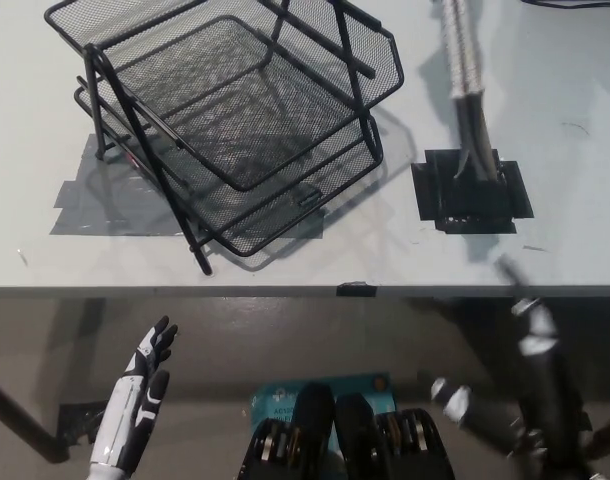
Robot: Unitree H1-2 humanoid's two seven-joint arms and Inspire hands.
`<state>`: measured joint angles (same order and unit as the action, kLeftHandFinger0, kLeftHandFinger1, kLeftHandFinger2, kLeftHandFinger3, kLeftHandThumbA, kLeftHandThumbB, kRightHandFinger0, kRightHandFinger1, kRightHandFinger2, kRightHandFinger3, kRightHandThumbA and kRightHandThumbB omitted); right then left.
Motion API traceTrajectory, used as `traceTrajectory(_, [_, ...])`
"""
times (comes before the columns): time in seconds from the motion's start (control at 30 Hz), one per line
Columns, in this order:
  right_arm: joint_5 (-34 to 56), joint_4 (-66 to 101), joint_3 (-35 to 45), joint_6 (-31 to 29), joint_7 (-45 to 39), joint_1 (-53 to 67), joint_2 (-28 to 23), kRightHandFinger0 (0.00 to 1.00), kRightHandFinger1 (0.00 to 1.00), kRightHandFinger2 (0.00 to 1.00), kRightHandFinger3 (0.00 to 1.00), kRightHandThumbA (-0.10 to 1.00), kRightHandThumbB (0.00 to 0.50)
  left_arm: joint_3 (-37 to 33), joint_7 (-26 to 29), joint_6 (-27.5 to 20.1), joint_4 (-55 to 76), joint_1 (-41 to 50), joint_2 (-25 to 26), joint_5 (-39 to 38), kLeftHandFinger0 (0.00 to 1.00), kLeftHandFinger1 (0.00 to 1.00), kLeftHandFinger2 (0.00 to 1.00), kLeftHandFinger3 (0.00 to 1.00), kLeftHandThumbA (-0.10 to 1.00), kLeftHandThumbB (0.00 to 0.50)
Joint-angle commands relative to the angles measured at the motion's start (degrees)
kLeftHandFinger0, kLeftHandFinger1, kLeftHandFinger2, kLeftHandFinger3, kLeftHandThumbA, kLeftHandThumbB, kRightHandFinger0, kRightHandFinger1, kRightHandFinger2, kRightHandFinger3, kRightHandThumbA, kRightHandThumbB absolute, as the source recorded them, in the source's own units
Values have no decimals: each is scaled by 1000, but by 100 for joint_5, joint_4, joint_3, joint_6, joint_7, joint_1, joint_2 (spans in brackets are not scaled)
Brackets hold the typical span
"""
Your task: A person hands a notebook to the robot and the robot grabs it with its right hand and places it in the file tray kept in the centre of the desk infront of it.
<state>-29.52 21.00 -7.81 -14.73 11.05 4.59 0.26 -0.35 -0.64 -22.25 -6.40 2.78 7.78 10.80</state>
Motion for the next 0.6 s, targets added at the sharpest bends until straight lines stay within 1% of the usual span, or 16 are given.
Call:
traceTrajectory(0.0, [-343, 650, 302, -153, 306, -512, 169, 1000, 1000, 1000, 1000, 1000, 381, 18, 148, -287, 123, 9, 18, 95, 1000, 1000, 1000, 1000, 1000, 386])
traceTrajectory(0.07, [-271, 743, 425, 5, 225, -783, 196, 1000, 1000, 1000, 1000, 1000, 393, 27, 152, -265, 146, 26, 11, 108, 1000, 1000, 1000, 1000, 1000, 383])
traceTrajectory(0.17, [-469, 756, 631, 202, 251, -1125, 263, 1000, 1000, 1000, 1000, 1000, 413, 29, 153, -314, 116, 12, 2, 108, 1000, 1000, 1000, 1000, 1000, 376])
traceTrajectory(0.2, [-496, 782, 701, 350, 236, -1258, 300, 1000, 1000, 1000, 1000, 1000, 413, 29, 144, -278, 133, 12, -1, 111, 1000, 1000, 1000, 1000, 1000, 390])
traceTrajectory(0.27, [-518, 746, 823, 573, 194, -1502, 346, 1000, 1000, 1000, 1000, 1000, 415, 29, 131, -241, 159, -6, 4, 124, 1000, 1000, 1000, 1000, 1000, 400])
traceTrajectory(0.3, [-530, 677, 869, 623, 193, -1635, 345, 1000, 1000, 1000, 1000, 1000, 401, 27, 127, -229, 179, -7, 9, 139, 1000, 1000, 1000, 1000, 1000, 398])
traceTrajectory(0.4, [-585, 512, 932, 699, 208, -1860, 387, 1000, 1000, 1000, 1000, 1000, 407, 20, 143, -265, 171, -24, 0, 178, 1000, 1000, 1000, 1000, 1000, 381])
traceTrajectory(0.43, [-579, 437, 934, 699, 215, -1930, 391, 1000, 1000, 1000, 1000, 1000, 398, 14, 127, -276, 172, -28, 3, 158, 1000, 1000, 1000, 1000, 1000, 375])
traceTrajectory(0.47, [-640, 369, 932, 817, 183, -2023, 419, 1000, 1000, 1000, 1000, 1000, 417, 4, 102, -307, 161, -34, 9, 122, 1000, 1000, 1000, 1000, 1000, 373])
traceTrajectory(0.5, [-671, 314, 929, 847, 189, -2078, 432, 1000, 1000, 1000, 1000, 1000, 417, 0, 93, -315, 162, -39, 12, 114, 1000, 1000, 1000, 1000, 1000, 374])
traceTrajectory(0.53, [-722, 161, 912, 866, 211, -2204, 438, 1000, 1000, 1000, 1000, 1000, 404, -10, 58, -300, 167, -50, 17, 69, 1000, 1000, 1000, 1000, 1000, 380])
traceTrajectory(0.57, [-766, 43, 896, 911, 212, -2293, 443, 1000, 1000, 1000, 1000, 1000, 405, -14, 39, -289, 168, -59, 18, 41, 1000, 1000, 1000, 1000, 1000, 376])
